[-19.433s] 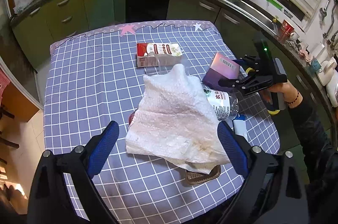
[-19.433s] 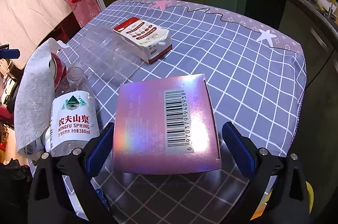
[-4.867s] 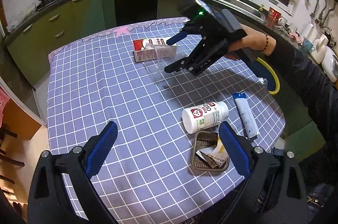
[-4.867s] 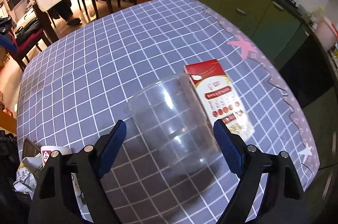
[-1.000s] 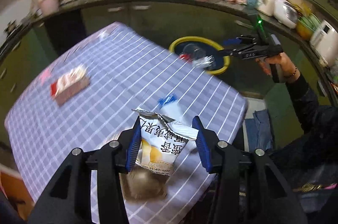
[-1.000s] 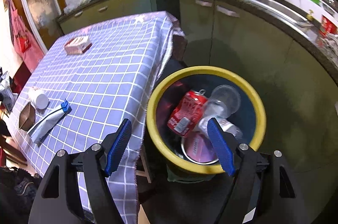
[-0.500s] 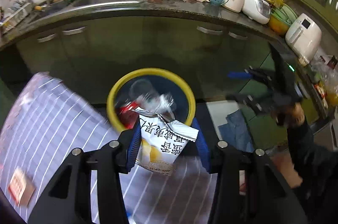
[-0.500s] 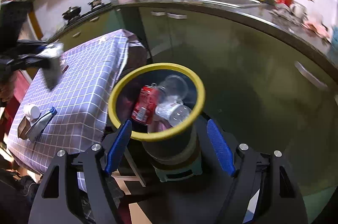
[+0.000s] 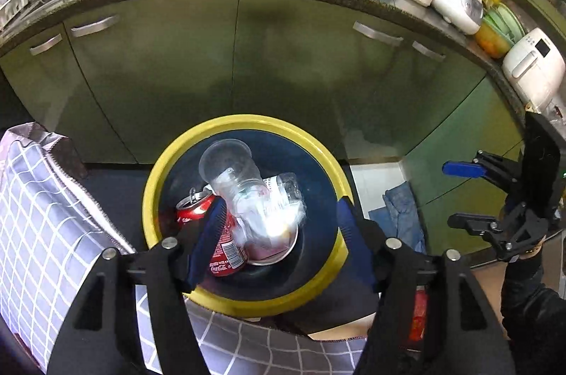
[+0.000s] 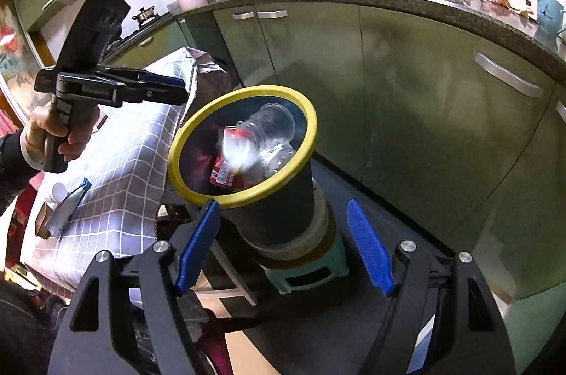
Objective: Collect trash
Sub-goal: 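Carry the snack wrapper over the bin and release it with the left gripper, then grasp the white supplement bottle with the right gripper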
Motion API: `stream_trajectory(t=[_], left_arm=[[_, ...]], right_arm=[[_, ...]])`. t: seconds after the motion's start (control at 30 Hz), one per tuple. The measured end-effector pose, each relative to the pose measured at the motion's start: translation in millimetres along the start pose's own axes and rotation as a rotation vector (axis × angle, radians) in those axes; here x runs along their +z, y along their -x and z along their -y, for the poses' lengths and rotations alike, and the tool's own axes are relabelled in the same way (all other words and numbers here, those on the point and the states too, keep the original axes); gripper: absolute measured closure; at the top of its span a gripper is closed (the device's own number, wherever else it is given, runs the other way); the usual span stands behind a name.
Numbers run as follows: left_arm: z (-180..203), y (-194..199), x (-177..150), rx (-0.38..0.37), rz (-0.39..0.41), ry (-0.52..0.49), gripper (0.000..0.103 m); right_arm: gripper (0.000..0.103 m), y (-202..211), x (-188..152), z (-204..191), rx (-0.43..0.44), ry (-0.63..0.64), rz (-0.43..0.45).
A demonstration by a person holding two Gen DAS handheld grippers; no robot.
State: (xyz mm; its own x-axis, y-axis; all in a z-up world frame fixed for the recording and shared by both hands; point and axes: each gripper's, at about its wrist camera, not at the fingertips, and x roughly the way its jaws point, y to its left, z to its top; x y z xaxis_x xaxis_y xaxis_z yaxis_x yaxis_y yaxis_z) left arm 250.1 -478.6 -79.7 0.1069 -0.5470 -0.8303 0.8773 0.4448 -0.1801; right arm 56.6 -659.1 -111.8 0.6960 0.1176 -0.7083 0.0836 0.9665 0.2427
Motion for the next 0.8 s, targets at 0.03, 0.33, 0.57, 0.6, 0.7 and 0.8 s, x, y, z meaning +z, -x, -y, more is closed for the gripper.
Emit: stream_trajectory(t=[0.03,0.33,0.57,0.6,0.7,0.8], left_arm=[[-1,8,-1,0.003,0.009,0.002,0.041],[-13,161,-58,0.139,0.189,0.051,0.035],[-28,262,-158,0.329,0.263,0.189,0.030],[-30,269,-169,0.338,0.268,0.205,0.030],[-32,293,-218,0.383,0.296,0.280,0.030],[-34,304,-254,0.402,0.315,0.349,0.030]], right_arm=[[0.029,0,1,-2,0.004,0.005,0.001],[0.029,-14,15,-49,0.125,0.102,-0.008],[0.026,-49,35,-161,0.345,0.363,-0.060],[0.026,-56,38,-186,0.388,0.427,-0.075],[0.026,-70,40,-249,0.486,0.588,-0.099],[0.027,-86,38,-309,0.547,0.736,-0.121]])
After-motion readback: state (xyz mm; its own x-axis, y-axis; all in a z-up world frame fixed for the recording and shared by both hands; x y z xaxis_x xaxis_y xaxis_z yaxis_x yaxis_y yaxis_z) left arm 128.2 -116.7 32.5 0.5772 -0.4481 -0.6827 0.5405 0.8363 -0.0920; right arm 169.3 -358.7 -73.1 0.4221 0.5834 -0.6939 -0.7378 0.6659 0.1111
